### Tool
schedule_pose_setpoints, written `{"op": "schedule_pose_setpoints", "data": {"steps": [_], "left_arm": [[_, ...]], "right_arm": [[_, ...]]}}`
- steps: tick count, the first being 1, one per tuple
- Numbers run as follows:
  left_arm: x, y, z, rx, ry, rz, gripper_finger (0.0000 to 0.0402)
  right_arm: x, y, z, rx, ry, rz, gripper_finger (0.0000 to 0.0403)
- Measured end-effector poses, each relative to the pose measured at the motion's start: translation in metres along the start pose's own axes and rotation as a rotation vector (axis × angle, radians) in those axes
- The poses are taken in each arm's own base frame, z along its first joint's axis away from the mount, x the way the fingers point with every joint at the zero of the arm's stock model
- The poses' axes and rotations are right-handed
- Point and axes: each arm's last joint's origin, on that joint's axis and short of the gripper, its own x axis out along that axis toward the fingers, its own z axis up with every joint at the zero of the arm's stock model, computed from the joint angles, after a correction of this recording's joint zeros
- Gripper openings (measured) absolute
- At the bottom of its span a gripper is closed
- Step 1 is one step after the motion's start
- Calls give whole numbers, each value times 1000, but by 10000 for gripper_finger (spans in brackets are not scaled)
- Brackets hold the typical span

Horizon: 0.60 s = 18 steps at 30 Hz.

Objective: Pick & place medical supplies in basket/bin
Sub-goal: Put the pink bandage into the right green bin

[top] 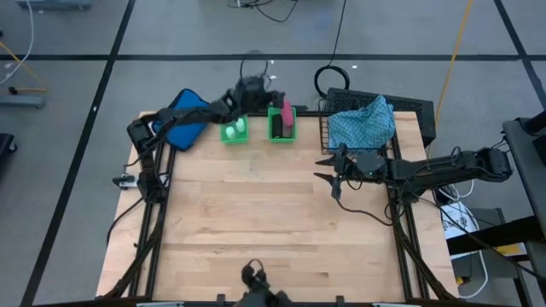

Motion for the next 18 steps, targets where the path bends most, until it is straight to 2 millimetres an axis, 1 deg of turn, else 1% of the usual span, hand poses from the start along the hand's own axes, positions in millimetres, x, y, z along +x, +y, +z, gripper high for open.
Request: {"op": "schedule_pose_setpoints", "data": {"steps": [2, 3, 5, 8, 11, 15, 18], "left_arm": [[5, -2, 15, 51, 19, 55, 264], [8, -3, 20, 83, 35, 81, 264], [15, -6, 24, 125, 38, 113, 264], [26, -6, 26, 132, 39, 110, 264], [39, -3, 21, 115, 47, 108, 264], [62, 9, 0, 111, 91, 144, 264], [74, 15, -6, 65, 107, 148, 264]], "right_arm": [[0, 0, 0, 0, -3, 0, 160], [0, 0, 0, 0, -3, 0, 160], [0, 0, 0, -1, -3, -2, 160], [0, 0, 1, -1, -5, -3, 160], [0, 0, 1, -1, -8, -4, 160], [0, 0, 1, 1, -9, -4, 160], [0, 0, 1, 1, -9, -4, 160]]}}
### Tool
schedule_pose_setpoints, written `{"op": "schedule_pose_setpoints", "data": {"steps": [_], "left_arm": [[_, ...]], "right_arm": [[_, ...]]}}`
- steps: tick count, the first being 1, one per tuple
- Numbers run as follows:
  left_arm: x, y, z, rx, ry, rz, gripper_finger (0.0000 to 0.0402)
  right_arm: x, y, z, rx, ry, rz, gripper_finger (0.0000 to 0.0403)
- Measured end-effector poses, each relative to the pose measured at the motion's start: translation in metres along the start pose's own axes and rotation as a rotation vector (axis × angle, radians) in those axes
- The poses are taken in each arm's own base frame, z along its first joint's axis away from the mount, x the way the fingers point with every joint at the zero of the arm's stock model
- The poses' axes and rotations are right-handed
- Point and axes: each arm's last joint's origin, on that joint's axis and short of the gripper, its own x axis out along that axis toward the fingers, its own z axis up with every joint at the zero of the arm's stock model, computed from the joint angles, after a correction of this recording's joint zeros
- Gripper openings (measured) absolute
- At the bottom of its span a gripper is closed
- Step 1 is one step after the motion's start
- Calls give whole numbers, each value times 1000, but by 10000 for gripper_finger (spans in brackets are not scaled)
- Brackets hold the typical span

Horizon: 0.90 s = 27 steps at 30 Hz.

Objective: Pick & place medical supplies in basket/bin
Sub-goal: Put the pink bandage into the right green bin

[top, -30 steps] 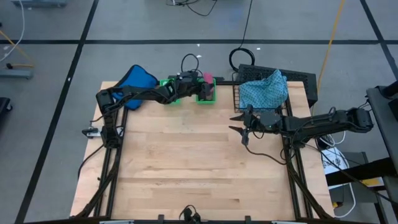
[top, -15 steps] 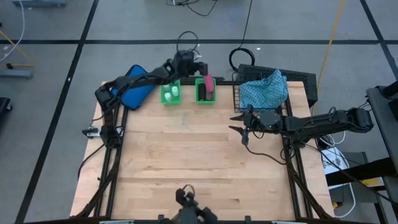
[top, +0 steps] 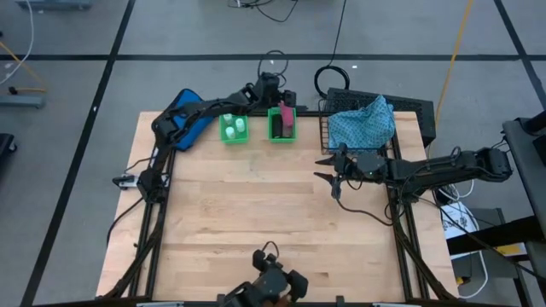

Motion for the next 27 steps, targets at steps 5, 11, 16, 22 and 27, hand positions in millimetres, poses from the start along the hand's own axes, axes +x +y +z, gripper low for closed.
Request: {"op": "schedule_pose_setpoints", "data": {"steps": [5, 11, 16, 22, 27], "left_arm": [[4, 6, 10, -42, 16, -13, 264], [4, 14, 15, -80, 52, 3, 264], [5, 31, 24, -176, 95, -46, 264], [5, 37, 21, -179, 169, -52, 264], [8, 30, 10, -142, 223, -82, 264]], "right_arm": [[0, 0, 0, 0, 0, 0, 160], [0, 0, 0, -3, 0, 0, 160], [0, 0, 0, -3, -1, 0, 160], [0, 0, 2, -1, -16, -1, 160], [0, 0, 2, -1, -16, -1, 160]]}}
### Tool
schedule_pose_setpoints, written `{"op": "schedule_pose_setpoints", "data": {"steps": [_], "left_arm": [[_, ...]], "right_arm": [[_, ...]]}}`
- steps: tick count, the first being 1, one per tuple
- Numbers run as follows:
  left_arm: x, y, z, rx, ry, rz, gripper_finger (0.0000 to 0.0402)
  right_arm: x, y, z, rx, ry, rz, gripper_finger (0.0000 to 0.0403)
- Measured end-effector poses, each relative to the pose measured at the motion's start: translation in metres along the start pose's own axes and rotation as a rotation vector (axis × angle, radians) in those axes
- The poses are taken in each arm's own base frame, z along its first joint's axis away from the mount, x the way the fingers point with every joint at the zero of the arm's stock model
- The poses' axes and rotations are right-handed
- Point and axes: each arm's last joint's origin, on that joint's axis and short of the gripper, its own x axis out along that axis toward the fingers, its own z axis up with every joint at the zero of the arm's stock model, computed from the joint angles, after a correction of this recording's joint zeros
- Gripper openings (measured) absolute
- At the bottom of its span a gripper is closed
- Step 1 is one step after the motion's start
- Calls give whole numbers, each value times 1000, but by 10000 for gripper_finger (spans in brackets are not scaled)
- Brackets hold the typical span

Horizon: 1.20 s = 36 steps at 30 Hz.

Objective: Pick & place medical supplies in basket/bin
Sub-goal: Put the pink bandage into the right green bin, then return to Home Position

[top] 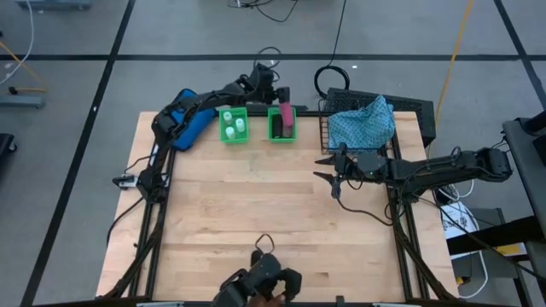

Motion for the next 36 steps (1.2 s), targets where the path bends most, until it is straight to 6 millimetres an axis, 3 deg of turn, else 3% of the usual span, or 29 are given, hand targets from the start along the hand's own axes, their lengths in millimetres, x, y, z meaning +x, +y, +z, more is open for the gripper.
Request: {"op": "schedule_pose_setpoints", "data": {"steps": [5, 12, 22, 25, 29, 36], "left_arm": [[14, -7, -17, 41, 92, -88, 264], [14, -17, -31, 121, 154, -107, 264], [-17, -31, -9, 114, 144, -213, 264], [-39, -36, 1, 113, 184, -293, 264], [-79, -54, 6, 301, 215, -371, 264], [-210, -121, -15, 749, 97, -314, 264]], "right_arm": [[0, 0, 0, 6, -2, 0, 160], [0, 0, -1, 13, 8, 2, 160], [0, 0, -1, 10, 12, 4, 160], [0, 0, -2, 9, 15, 4, 160], [0, 0, -3, 7, 27, 5, 160], [0, 0, -7, 15, 69, 4, 160]]}}
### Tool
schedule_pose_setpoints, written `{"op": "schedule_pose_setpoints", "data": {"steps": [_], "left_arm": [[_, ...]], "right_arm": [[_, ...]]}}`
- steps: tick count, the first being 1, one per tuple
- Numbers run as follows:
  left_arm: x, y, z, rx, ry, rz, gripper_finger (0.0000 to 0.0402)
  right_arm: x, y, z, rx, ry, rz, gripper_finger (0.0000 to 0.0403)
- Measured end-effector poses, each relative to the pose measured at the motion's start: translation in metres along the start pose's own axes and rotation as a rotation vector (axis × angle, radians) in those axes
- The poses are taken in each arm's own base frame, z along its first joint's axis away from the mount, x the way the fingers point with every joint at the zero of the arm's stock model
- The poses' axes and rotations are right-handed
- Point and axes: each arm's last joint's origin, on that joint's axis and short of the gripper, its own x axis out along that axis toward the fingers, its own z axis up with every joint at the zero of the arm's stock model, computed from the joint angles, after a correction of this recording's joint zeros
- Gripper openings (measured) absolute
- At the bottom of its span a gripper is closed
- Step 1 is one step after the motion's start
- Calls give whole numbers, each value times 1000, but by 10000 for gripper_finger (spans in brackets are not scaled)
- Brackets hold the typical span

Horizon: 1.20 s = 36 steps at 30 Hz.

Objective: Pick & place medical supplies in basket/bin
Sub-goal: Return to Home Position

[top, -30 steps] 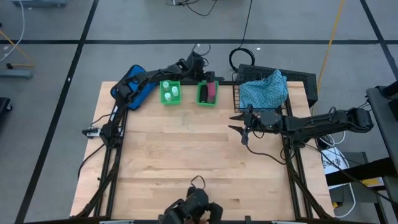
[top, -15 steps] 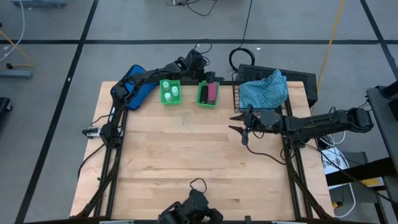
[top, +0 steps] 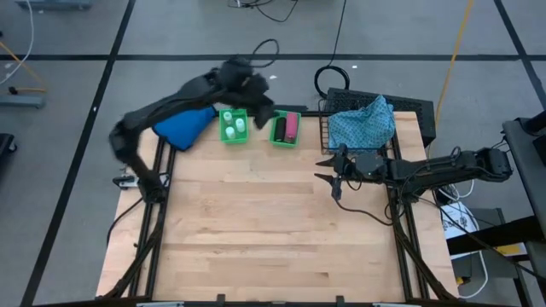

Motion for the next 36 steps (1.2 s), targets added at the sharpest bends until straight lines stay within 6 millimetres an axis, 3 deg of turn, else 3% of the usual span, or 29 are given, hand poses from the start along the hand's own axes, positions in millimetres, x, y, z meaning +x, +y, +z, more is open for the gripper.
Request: {"op": "schedule_pose_setpoints", "data": {"steps": [4, 6, 10, 13, 17, 23, 29, 36], "left_arm": [[-72, -57, -7, 230, 34, 7, 264], [-97, -77, -19, 264, 55, -38, 264], [-120, -103, -47, 325, -59, -133, 264], [-132, -108, -82, 359, -175, -187, 264], [-138, -99, -136, 367, -388, -168, 264], [-129, -77, -210, 269, -579, -23, 264], [-122, -64, -255, 157, -661, 11, 264], [-92, -55, -298, 80, -675, -40, 264]], "right_arm": [[0, 0, 0, -1, -2, 0, 160], [0, 0, 0, -4, -5, 0, 160], [-3, -1, 5, 7, -41, -1, 160], [-11, -2, 11, 15, -91, -2, 160], [-23, -4, 17, 21, -127, -2, 160], [-32, -5, 18, 40, -138, -1, 160], [-50, -8, 27, 27, -230, -4, 160], [-77, -13, 36, 10, -350, -16, 160]]}}
